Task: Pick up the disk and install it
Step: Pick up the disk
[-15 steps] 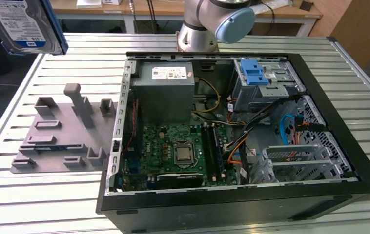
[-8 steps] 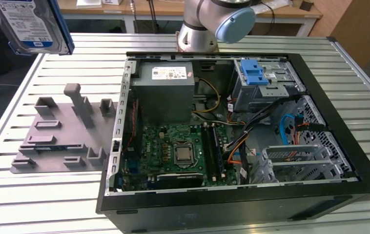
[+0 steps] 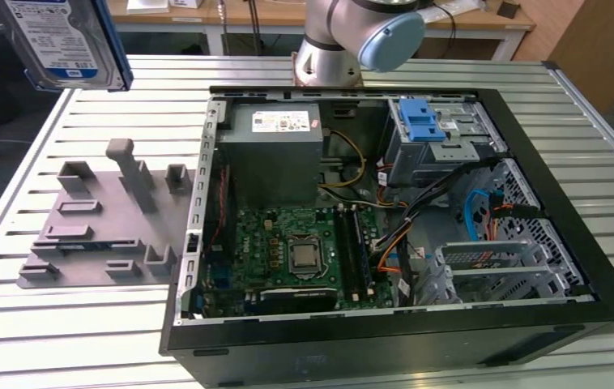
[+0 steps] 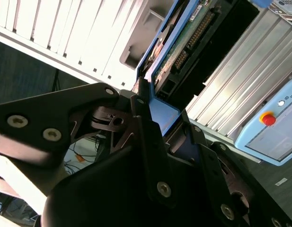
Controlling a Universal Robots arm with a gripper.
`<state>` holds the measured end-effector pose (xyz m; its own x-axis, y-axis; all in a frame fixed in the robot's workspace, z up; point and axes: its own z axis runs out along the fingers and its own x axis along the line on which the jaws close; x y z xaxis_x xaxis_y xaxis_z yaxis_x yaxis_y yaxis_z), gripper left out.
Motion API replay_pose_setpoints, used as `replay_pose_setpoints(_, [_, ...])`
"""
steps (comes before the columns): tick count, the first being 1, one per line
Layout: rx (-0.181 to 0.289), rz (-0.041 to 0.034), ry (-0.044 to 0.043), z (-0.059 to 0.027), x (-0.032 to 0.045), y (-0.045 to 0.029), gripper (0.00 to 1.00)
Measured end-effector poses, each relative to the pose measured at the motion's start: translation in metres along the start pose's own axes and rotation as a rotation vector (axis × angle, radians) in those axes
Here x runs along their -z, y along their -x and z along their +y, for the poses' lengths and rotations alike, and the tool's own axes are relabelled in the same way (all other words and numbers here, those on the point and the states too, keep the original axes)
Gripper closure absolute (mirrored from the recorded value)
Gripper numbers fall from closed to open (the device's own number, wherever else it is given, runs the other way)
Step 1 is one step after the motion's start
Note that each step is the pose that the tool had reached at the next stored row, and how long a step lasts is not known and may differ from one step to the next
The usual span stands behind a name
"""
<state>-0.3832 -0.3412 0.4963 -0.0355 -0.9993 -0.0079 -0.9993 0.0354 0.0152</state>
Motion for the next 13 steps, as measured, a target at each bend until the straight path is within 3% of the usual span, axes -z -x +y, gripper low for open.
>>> replay_pose_setpoints(7, [0.0,0.0,-0.0001,-0.0036,0.0014,0.0001,0.64])
replay_pose_setpoints(13, [0.0,0.0002,0.0001,-0.0039,0.0104,0.0003,0.64])
